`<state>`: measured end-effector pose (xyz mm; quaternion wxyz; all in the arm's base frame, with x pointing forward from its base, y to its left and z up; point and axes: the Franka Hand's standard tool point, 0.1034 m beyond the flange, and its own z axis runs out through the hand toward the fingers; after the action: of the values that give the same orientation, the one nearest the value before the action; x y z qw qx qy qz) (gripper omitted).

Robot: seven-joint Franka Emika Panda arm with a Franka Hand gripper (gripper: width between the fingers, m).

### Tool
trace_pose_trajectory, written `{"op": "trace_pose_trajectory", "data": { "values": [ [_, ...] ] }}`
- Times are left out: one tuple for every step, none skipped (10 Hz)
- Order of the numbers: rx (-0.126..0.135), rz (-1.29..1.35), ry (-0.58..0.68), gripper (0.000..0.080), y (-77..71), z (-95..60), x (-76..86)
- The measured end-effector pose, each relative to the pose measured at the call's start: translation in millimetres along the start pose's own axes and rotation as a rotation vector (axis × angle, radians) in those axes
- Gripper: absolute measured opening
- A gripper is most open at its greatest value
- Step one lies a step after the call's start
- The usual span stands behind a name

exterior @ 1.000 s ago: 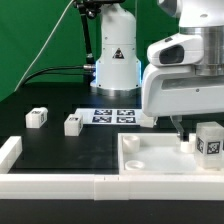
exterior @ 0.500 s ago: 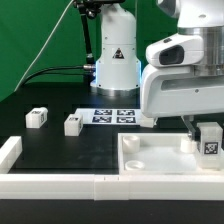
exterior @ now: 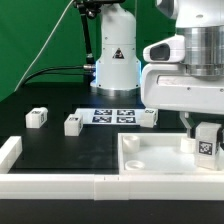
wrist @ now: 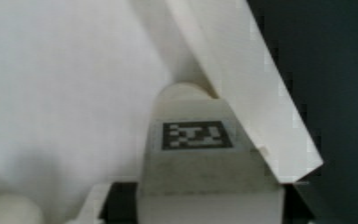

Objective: Assemble one leg

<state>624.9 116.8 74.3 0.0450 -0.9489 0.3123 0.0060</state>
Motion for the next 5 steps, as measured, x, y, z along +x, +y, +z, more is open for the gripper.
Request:
{"op": "trace_pose_trajectory", "data": {
  "values": [
    [0.0, 0.098, 0.0, 0.0292, 0.3, 0.2, 0.1],
    [0.004, 0.232, -0.003, 0.0292, 0.7, 0.3, 0.3],
    [0.003, 0.342, -0.004, 0.0292, 0.5, 0.6, -0.2],
    [0.001, 0.489, -0.003, 0.0292, -0.5, 1.1, -1.5],
    [0.0, 0.562, -0.001, 0.0292, -0.7, 1.1, -1.7]
  ]
}}
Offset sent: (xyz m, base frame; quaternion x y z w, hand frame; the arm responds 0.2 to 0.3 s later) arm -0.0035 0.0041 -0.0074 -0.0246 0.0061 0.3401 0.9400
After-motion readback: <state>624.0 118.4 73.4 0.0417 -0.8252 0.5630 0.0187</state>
